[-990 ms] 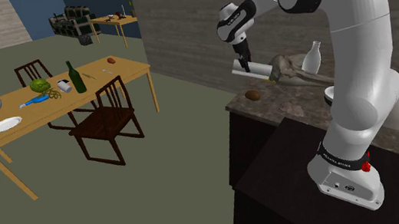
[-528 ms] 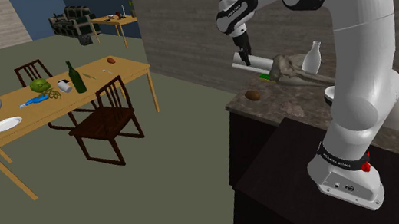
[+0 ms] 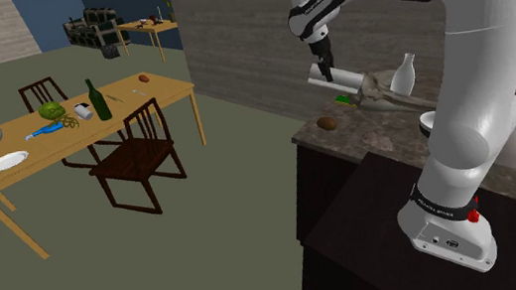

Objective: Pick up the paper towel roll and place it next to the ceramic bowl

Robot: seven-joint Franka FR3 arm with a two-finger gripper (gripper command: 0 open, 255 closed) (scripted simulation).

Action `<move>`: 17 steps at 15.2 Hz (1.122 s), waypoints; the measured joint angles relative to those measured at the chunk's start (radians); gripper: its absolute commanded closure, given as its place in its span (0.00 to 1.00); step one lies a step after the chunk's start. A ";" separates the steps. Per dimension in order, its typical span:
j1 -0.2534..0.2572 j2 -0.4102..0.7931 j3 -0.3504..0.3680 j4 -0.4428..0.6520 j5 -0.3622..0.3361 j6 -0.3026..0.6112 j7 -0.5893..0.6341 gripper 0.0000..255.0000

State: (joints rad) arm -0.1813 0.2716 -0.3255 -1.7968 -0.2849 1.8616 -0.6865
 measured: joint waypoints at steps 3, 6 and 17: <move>-0.005 -0.103 -0.018 -0.133 -0.040 0.037 0.000 1.00; -0.013 -0.213 -0.034 -0.268 -0.087 0.070 0.006 1.00; -0.114 -0.572 -0.110 -0.642 -0.281 0.128 -0.031 1.00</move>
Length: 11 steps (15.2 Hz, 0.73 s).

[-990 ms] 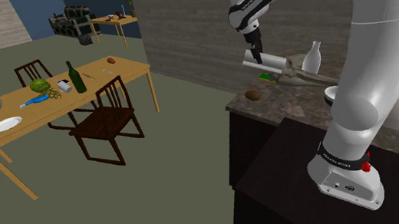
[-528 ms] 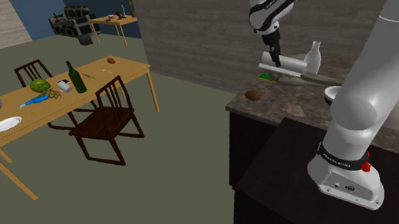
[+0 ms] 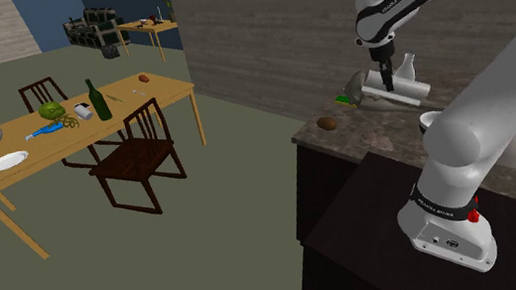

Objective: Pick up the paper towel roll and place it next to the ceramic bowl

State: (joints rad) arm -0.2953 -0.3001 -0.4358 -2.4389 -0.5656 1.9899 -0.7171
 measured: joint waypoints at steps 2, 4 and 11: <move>-0.030 -0.062 -0.016 -0.057 -0.040 0.005 -0.015 1.00; -0.061 -0.140 -0.025 -0.118 -0.079 -0.005 -0.026 1.00; -0.203 -0.378 -0.085 -0.267 -0.217 -0.047 -0.134 1.00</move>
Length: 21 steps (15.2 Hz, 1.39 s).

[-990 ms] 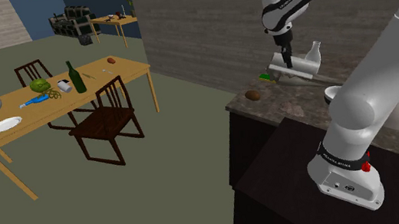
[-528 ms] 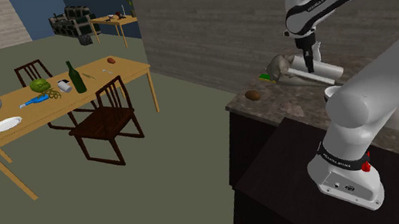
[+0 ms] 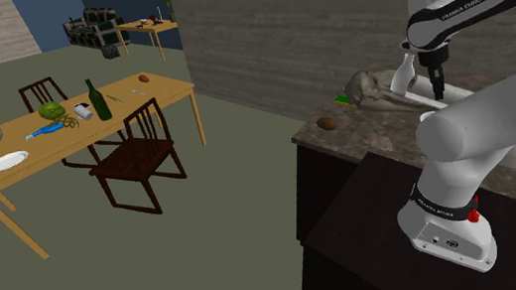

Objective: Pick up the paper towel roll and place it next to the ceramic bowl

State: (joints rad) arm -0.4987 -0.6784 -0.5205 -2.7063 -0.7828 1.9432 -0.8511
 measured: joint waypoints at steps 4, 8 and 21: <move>-0.032 -0.009 -0.038 -0.043 -0.050 0.044 -0.008 1.00; -0.035 0.025 -0.062 -0.069 -0.078 0.100 0.014 1.00; -0.031 0.214 -0.155 -0.127 -0.184 0.335 0.118 1.00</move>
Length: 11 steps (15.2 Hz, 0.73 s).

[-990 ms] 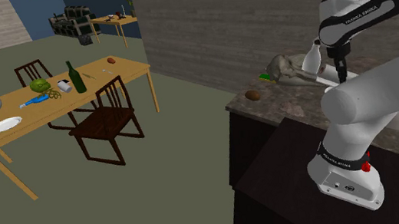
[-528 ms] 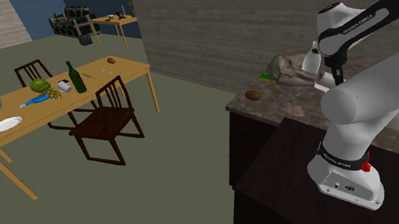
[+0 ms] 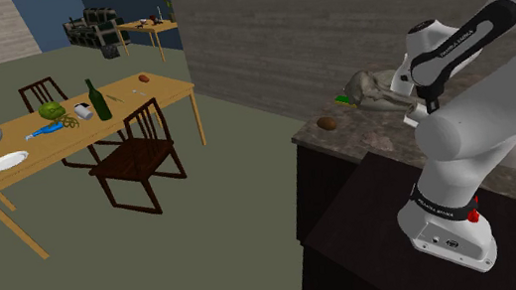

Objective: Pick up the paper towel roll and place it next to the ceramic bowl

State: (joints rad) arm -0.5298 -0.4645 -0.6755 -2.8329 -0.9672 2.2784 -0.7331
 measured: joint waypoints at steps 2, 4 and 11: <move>0.003 0.039 -0.014 -0.005 -0.017 0.042 0.020 1.00; 0.005 0.076 -0.026 -0.008 -0.033 0.080 0.040 1.00; 0.014 0.240 -0.069 -0.009 -0.093 0.240 0.117 1.00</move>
State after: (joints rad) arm -0.5155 -0.2249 -0.7440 -2.8421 -1.0603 2.5185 -0.6161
